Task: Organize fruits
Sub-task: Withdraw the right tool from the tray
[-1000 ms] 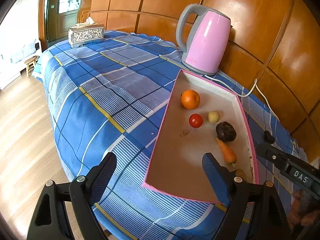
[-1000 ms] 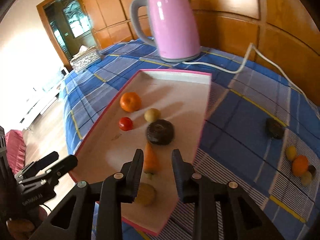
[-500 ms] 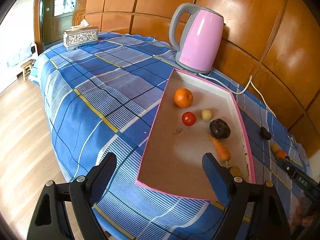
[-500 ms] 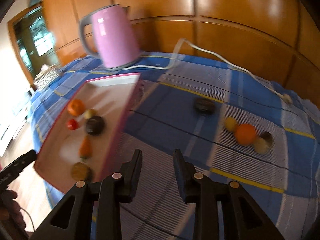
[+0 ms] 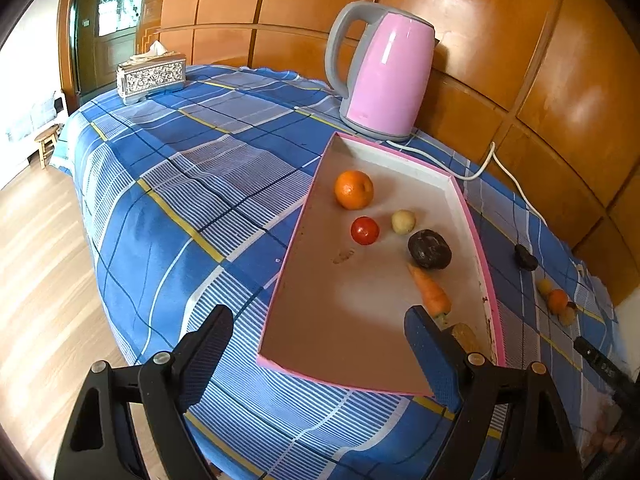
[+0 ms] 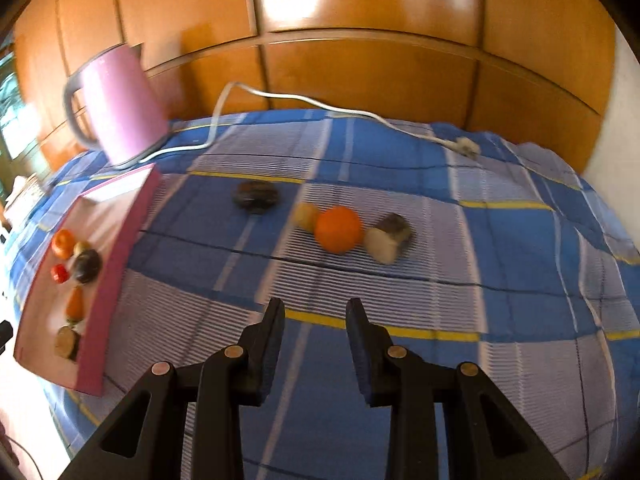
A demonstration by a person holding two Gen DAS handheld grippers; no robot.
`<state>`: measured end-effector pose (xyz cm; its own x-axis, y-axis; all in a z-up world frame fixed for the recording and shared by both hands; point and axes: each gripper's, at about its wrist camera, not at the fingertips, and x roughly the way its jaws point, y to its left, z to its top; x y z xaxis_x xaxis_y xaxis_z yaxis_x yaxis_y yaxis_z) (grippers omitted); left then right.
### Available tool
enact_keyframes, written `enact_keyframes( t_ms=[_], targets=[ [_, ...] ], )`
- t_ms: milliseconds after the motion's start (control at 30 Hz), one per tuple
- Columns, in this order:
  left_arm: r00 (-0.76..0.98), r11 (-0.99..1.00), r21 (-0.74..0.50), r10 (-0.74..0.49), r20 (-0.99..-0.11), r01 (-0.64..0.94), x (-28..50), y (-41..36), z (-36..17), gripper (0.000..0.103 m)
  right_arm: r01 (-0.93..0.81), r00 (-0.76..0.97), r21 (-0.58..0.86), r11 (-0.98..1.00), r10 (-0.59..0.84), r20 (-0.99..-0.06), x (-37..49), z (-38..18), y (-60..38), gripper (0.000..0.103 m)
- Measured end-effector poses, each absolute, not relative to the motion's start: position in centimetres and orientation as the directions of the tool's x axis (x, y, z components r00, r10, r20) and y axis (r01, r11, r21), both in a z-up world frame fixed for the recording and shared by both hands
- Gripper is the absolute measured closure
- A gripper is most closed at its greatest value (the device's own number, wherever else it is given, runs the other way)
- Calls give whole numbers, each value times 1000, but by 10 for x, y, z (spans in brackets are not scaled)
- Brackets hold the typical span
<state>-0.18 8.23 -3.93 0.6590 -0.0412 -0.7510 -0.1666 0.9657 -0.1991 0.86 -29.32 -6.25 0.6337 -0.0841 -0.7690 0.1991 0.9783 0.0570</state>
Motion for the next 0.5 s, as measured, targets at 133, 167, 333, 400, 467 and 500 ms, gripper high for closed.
enact_keyframes(
  t_ms=[133,167,333,400,467,500],
  targets=[
    [656,967,-197,-44,-753,-161,-2,80,-39,15,252,621,52,966,-120,-775,1,-68,-307,71],
    [656,967,-197,-45,-754,-159,-2,80,-39,15,269,617,50,962,-132,-776,-1,-69,-312,71],
    [657,970,-197,-54,-752,-146,-2,77,-39,15,333,606,45,942,-177,-775,-7,-73,-327,69],
    [657,970,-198,-59,-751,-140,-2,76,-38,15,362,603,41,931,-201,-772,-10,-73,-333,68],
    [657,971,-200,-64,-751,-134,-3,75,-38,15,385,599,37,922,-219,-770,-11,-73,-338,68],
    [657,971,-198,-65,-751,-130,-3,74,-38,15,397,597,34,917,-230,-769,-12,-73,-342,68]
  ],
)
